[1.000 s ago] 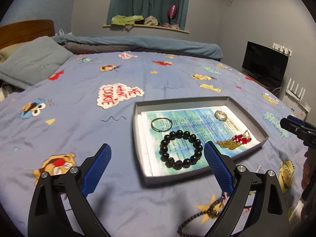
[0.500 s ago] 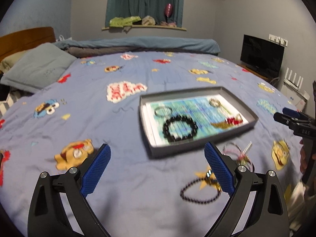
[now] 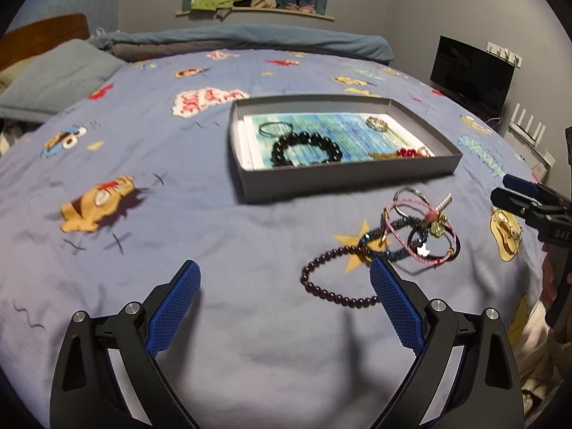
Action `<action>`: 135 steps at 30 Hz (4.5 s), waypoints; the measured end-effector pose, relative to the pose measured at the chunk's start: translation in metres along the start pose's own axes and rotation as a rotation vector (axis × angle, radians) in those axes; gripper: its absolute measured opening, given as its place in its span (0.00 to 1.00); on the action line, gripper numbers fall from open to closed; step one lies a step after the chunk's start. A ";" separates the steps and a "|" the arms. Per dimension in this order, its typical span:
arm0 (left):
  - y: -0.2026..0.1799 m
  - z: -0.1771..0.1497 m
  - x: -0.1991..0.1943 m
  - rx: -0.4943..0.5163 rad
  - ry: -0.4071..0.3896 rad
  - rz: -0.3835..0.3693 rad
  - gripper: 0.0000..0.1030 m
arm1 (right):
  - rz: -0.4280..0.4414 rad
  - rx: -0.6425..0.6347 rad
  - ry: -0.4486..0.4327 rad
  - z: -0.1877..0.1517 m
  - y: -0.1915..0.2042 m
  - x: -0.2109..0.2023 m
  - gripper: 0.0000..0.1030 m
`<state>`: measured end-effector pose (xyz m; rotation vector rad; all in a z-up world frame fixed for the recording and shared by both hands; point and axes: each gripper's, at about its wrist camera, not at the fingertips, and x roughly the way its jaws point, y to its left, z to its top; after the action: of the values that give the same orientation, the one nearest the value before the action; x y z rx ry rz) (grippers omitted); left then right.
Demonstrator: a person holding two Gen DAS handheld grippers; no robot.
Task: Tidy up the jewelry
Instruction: 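Move both open tools back over the remaining jewelry, then grasp the pink beaded bracelet with the right tool while the left tool grasps the dark red bead strand, then carry the pink bracelet with the right tool while the left tool carries the red strand over the box, then lower both tools into the grey box and open them to release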
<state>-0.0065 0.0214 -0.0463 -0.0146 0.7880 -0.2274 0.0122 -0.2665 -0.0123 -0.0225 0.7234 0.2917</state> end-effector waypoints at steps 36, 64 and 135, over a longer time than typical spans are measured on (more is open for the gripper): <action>-0.013 -0.012 0.033 0.076 0.072 -0.053 0.33 | 0.135 -0.044 0.140 -0.014 0.054 0.046 0.17; -0.010 0.006 -0.016 0.124 -0.117 -0.007 0.06 | 0.124 -0.046 -0.050 0.013 0.041 -0.007 0.05; -0.034 0.181 0.162 0.114 0.069 -0.091 0.06 | 0.065 0.029 0.099 0.113 -0.011 0.147 0.05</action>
<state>0.2247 -0.0583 -0.0292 0.0655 0.8432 -0.3609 0.1931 -0.2257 -0.0249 0.0143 0.8274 0.3437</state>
